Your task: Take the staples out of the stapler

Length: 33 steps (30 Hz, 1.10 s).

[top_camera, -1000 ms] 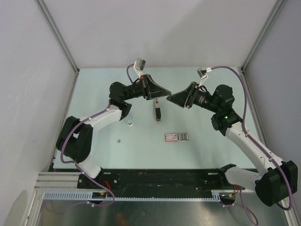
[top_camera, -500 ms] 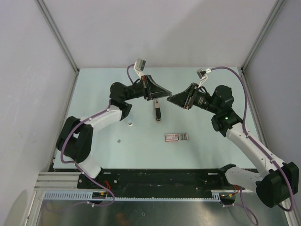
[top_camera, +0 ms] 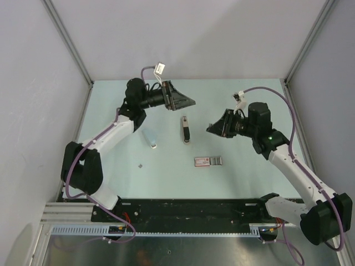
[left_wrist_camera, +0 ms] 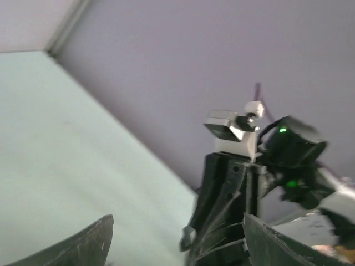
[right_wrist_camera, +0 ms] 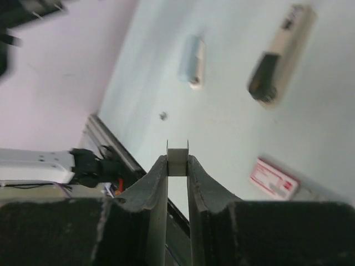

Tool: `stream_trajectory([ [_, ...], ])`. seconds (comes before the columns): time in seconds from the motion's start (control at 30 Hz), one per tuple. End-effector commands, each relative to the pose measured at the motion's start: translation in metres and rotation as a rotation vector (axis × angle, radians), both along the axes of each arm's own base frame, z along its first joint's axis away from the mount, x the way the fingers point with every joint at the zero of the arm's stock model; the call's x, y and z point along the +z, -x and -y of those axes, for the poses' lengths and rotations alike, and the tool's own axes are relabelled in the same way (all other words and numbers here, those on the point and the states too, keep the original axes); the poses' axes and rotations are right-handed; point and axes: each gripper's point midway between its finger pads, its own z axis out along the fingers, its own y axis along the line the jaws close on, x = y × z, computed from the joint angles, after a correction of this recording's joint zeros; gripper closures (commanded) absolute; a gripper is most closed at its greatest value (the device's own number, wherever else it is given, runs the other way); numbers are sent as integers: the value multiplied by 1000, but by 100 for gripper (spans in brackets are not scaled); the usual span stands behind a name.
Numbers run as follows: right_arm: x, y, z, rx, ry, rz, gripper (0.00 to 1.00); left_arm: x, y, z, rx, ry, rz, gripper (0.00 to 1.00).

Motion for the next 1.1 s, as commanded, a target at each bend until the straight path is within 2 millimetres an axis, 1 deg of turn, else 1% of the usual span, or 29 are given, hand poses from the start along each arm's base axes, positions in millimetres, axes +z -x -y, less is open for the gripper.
stream_trajectory([
  [0.0, -61, 6, 29, -67, 260, -144, 96, -24, -20, -22, 128, -294, 150, 1],
  [0.1, -101, 14, 42, -119, 431, -234, 95, -49, -26, -37, 158, -444, 198, 1],
  [0.2, -128, 21, 49, -167, 569, -283, 95, -75, -29, -51, 173, -569, 222, 1],
  [0.33, -150, 27, 53, -223, 678, -313, 96, -106, -29, -67, 170, -702, 224, 1],
  [0.43, -162, 28, 55, -265, 749, -318, 97, -119, -26, -74, 156, -752, 221, 0],
  [0.53, -176, 31, 54, -282, 803, -335, 97, -125, -22, -77, 146, -775, 220, 1],
  [0.7, -197, 35, 45, -271, 841, -367, 98, -131, -21, -80, 138, -801, 219, 1],
  [0.87, -208, 33, 39, -255, 841, -385, 97, -133, -19, -82, 137, -809, 228, 1],
  [1.07, -218, 34, 39, -244, 857, -411, 93, -124, -16, -82, 137, -794, 251, 1],
])
